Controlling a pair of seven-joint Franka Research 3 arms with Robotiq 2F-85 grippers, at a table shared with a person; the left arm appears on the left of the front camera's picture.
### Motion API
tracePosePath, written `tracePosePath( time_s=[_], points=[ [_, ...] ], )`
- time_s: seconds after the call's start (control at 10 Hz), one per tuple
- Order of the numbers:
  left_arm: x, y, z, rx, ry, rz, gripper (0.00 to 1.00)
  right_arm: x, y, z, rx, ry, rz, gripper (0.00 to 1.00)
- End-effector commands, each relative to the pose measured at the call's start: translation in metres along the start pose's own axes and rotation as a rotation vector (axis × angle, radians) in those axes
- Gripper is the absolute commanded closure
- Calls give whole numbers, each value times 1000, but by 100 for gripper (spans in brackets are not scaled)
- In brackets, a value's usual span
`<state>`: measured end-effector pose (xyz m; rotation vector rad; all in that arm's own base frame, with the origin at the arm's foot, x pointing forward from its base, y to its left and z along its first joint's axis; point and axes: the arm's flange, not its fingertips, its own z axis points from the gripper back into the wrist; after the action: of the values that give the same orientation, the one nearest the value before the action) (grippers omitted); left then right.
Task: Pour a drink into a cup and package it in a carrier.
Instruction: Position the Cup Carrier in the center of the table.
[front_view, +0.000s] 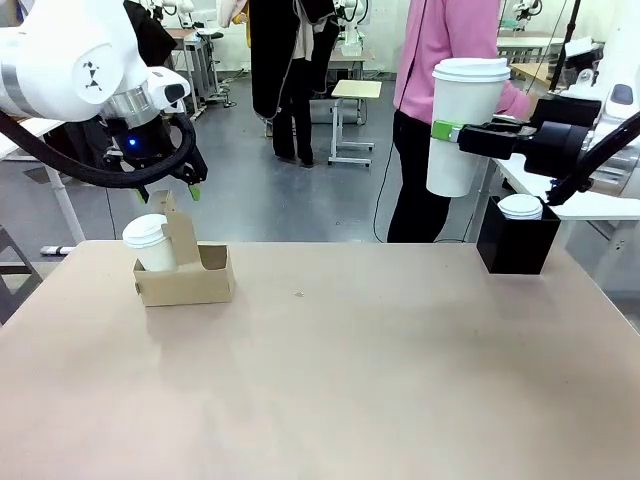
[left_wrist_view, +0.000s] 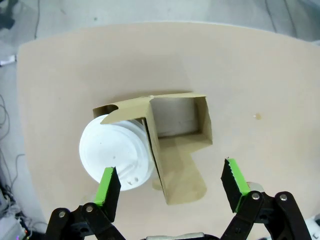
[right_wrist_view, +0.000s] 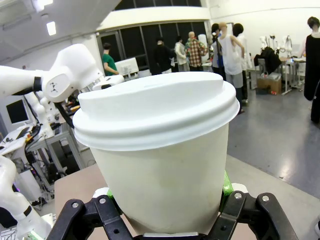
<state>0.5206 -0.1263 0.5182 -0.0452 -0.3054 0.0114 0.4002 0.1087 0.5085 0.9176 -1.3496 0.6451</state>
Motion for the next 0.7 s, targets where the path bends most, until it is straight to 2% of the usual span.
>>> tracePosePath(
  time_s=[0.0, 0.2, 0.3, 0.4, 0.5, 0.6],
  points=[
    [6, 0, 0, 41, -1, 53, 0, 2, 1, -1, 5, -8, 0, 20],
    [7, 3, -7, 58, -10, 100, 0, 2, 1, -1, 5, -8, 0, 20],
    [7, 3, -7, 68, -13, 105, 58, 2, 1, -1, 5, -8, 0, 20],
    [5, 1, -5, 70, -19, 112, 59, 2, 1, -1, 5, -8, 0, 20],
    [6, 1, -5, 69, -19, 114, 100, 2, 1, -1, 5, -8, 0, 20],
    [5, 0, -5, 86, -21, 116, 100, 2, 1, -1, 5, -8, 0, 20]
  ],
)
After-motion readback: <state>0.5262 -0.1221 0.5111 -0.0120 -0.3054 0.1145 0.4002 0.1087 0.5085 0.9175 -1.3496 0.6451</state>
